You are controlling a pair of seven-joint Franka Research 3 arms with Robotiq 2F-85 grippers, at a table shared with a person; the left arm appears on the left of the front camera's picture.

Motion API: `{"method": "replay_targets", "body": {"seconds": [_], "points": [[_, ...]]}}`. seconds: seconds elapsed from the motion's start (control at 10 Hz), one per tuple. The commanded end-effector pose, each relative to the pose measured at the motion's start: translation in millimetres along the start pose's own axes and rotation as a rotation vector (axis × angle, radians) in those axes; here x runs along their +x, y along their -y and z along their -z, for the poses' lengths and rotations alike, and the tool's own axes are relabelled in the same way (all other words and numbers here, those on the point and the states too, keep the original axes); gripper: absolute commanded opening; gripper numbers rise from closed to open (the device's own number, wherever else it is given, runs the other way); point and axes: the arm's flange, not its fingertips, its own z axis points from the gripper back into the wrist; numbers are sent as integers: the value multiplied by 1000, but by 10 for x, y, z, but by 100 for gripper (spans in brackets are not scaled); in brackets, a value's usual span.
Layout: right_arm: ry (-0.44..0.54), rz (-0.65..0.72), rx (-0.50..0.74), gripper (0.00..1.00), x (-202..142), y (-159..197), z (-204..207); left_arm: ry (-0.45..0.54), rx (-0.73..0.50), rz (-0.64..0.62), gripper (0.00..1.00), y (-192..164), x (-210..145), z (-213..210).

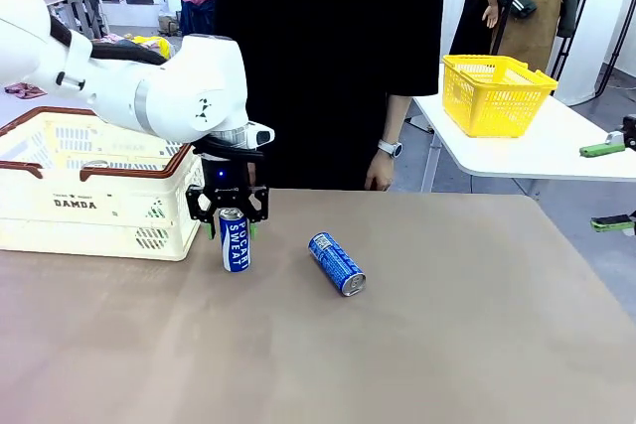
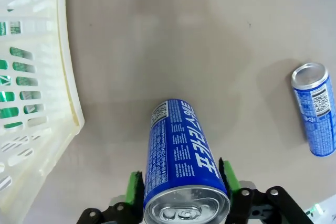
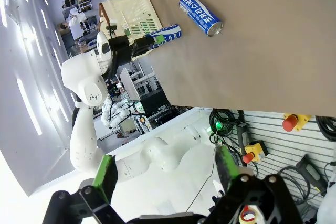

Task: Place the drinks into the Shopping basket.
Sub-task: Pick up one drink and place it into the Shopping basket.

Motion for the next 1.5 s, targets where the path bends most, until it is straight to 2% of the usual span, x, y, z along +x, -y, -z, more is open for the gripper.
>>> {"method": "replay_targets", "body": {"seconds": [0.0,0.3,0.5,0.6,0.8,1.0,1.2,1.4], "points": [[-3,-4,26,100,5,-37,1,-31,-17,22,0,-18,67,-73],[-3,-4,26,100,5,-37,1,-49,-19,32,0,-23,81,-80],[-3,-4,26,100,5,-37,1,-32,-44,49,0,-70,97,-267],[-3,-4,26,100,5,-37,1,-31,-89,80,0,-134,90,-532],[-3,-4,26,100,5,-37,1,63,-90,94,0,-275,44,-1202],[-3,-4,26,100,5,-37,1,49,-127,158,0,-375,-170,-1812],[-3,-4,26,100,5,-37,1,3,-114,190,0,-585,-477,-2365],[-3,-4,26,100,5,-37,1,7,-22,289,0,-938,-822,-2829]]}}
